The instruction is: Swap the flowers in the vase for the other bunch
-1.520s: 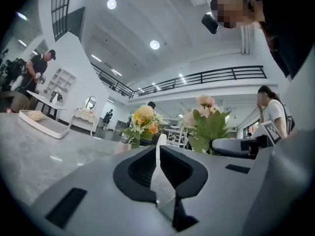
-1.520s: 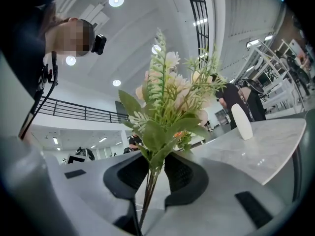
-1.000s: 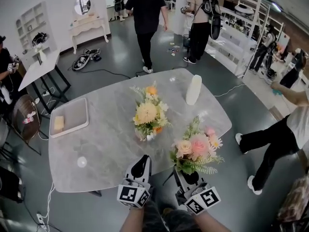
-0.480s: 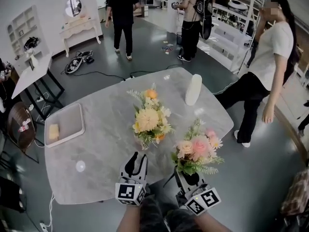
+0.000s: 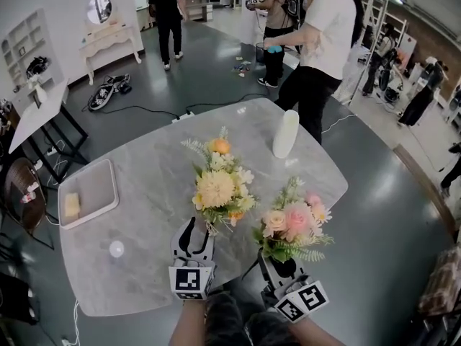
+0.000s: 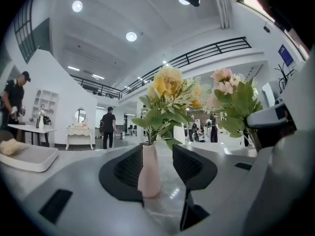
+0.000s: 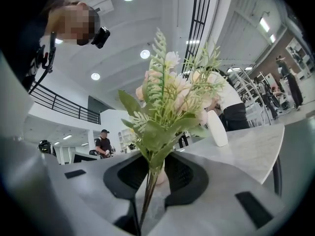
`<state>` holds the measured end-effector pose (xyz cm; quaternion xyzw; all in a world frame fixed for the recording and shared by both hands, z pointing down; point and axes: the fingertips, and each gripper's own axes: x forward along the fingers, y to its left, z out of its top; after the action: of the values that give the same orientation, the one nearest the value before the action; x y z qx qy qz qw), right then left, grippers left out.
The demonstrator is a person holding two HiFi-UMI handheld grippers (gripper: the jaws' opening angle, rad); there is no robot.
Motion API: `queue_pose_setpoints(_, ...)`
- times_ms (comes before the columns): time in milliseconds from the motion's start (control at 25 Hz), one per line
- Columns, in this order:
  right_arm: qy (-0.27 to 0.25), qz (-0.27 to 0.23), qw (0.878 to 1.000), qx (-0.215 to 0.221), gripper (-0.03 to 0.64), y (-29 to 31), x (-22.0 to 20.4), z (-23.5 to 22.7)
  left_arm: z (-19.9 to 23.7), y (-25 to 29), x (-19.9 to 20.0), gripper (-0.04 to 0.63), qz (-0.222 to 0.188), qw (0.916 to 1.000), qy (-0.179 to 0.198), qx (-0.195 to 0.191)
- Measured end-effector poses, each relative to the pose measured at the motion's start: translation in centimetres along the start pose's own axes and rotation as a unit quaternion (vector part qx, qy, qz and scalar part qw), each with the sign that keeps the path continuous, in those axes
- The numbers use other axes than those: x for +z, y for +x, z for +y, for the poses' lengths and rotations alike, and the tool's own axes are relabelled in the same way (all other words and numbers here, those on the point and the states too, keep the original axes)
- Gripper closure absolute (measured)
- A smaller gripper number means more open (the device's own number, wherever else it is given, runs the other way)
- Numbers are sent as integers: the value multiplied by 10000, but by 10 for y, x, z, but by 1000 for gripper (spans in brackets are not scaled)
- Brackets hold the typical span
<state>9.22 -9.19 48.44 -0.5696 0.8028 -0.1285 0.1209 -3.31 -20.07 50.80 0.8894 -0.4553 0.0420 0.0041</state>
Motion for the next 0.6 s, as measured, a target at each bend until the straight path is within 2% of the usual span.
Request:
queue_pose_setpoints(240, 3, 41, 9998, -178, 518, 6, 0, -11, -3, 19, 10, 405, 44, 9989, 467, -98)
queue_pose_setpoints(600, -147, 86, 9997, -162, 518, 17, 0, -12, -5, 33, 8, 383, 140, 9976, 666, -123)
